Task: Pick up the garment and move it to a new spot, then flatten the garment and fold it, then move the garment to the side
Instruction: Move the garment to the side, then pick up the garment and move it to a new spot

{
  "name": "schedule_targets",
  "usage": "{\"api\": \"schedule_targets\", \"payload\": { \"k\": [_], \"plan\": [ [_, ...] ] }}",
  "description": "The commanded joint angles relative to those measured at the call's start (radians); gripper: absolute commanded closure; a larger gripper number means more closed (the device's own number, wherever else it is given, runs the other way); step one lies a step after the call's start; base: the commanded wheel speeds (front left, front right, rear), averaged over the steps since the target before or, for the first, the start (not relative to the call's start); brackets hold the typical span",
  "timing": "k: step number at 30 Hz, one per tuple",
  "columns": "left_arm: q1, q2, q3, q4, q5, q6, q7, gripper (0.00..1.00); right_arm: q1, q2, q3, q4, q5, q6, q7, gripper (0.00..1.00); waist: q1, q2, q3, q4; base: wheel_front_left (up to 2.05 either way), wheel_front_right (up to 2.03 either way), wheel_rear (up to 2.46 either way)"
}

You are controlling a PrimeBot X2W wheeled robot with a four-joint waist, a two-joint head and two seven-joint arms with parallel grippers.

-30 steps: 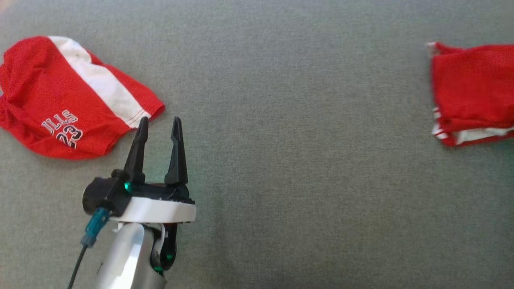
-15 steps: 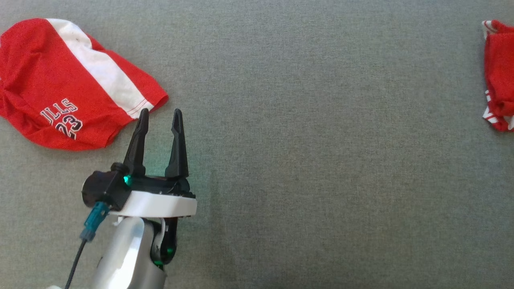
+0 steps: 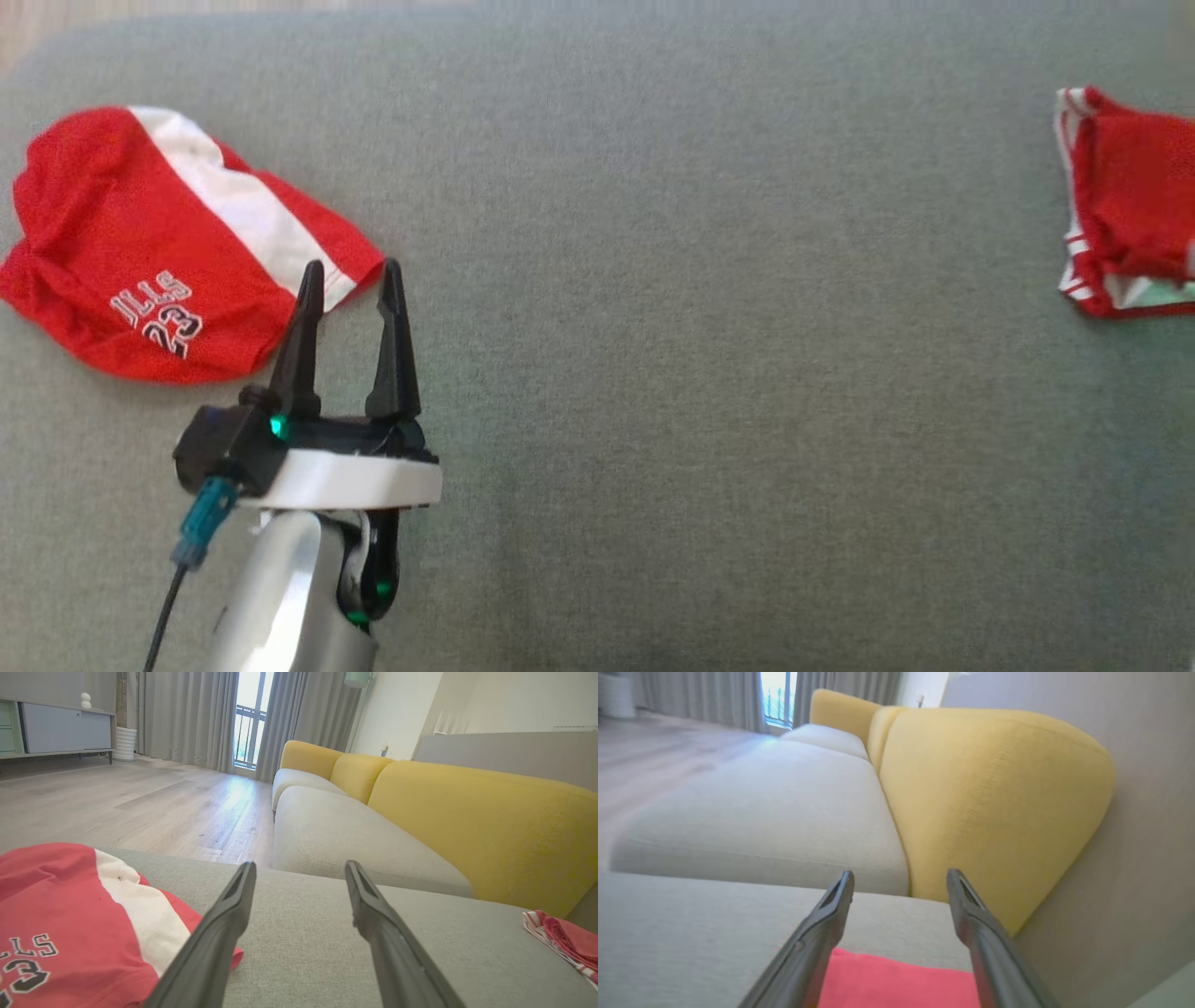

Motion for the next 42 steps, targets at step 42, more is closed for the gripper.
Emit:
{"api": "schedule_targets", "payload": {
  "k": [42],
  "plan": [
    [0.213,0.007,0.041,-0.065,0.017,0.009,-0.005,0.00,0.663,0.311,0.284,-0.508,0.394,0.007,-0.039,0.00,0.0000,0.0000,-0.245,-0.023,0.00,0.00,0.00]
  ]
}}
